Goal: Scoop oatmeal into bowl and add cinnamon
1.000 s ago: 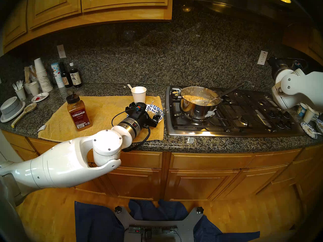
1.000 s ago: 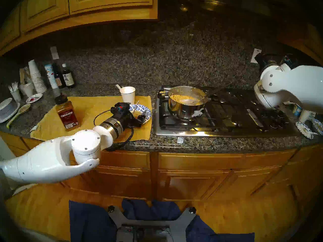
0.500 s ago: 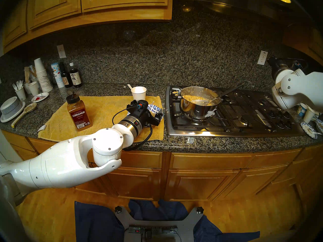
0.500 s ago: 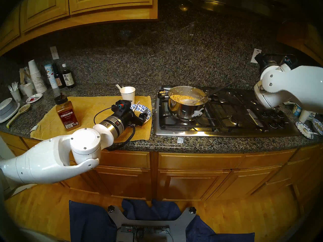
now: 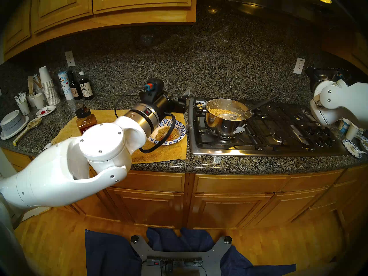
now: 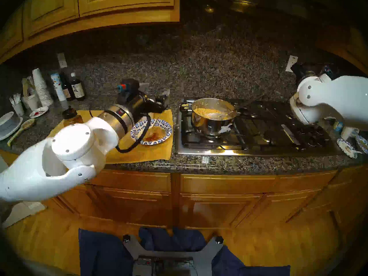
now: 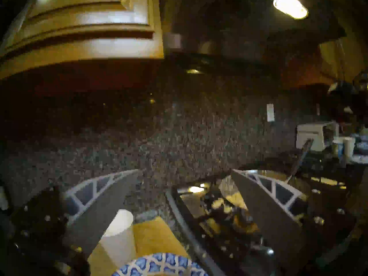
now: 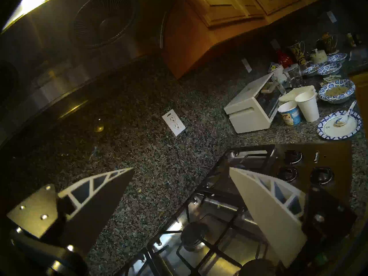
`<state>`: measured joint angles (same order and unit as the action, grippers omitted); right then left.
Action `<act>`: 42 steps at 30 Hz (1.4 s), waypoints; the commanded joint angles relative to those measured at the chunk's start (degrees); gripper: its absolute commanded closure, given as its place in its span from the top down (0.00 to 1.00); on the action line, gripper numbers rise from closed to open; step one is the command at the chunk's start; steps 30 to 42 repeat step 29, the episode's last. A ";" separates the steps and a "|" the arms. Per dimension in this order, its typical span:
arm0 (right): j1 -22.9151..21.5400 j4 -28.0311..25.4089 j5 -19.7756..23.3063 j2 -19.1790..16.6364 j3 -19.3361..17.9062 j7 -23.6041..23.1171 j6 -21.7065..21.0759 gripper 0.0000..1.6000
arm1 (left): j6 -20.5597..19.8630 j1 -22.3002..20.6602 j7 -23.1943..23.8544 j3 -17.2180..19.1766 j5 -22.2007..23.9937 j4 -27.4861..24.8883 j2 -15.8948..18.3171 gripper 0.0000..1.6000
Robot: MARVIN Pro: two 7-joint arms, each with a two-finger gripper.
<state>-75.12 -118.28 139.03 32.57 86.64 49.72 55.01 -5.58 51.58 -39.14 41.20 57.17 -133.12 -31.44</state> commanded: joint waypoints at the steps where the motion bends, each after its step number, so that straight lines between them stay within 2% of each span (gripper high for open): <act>1: -1.44 0.58 -0.22 0.39 -0.97 1.80 -0.01 1.00 | 4.33 -3.46 -4.58 8.43 3.20 -1.78 5.81 1.00; 4: -1.50 0.58 -0.10 0.46 -0.99 1.97 -0.01 1.00 | 5.36 -1.10 -7.22 11.59 5.38 -1.36 8.54 1.00; 10: -1.54 0.58 0.09 0.55 -1.00 2.09 -0.01 1.00 | 7.13 3.01 -12.57 14.73 8.41 -0.88 11.92 1.00; 22: -1.65 0.54 0.04 0.74 -1.17 3.01 -0.01 1.00 | 12.80 8.81 -18.98 18.43 13.91 -3.60 19.87 1.00; 29: -1.65 0.52 -0.12 0.79 -1.27 3.47 -0.01 1.00 | 15.93 11.02 -20.36 19.98 16.07 -4.79 21.94 1.00; 42: -1.65 0.52 -0.12 0.79 -1.27 3.47 -0.01 1.00 | 15.93 11.02 -20.36 19.98 16.07 -4.79 21.94 1.00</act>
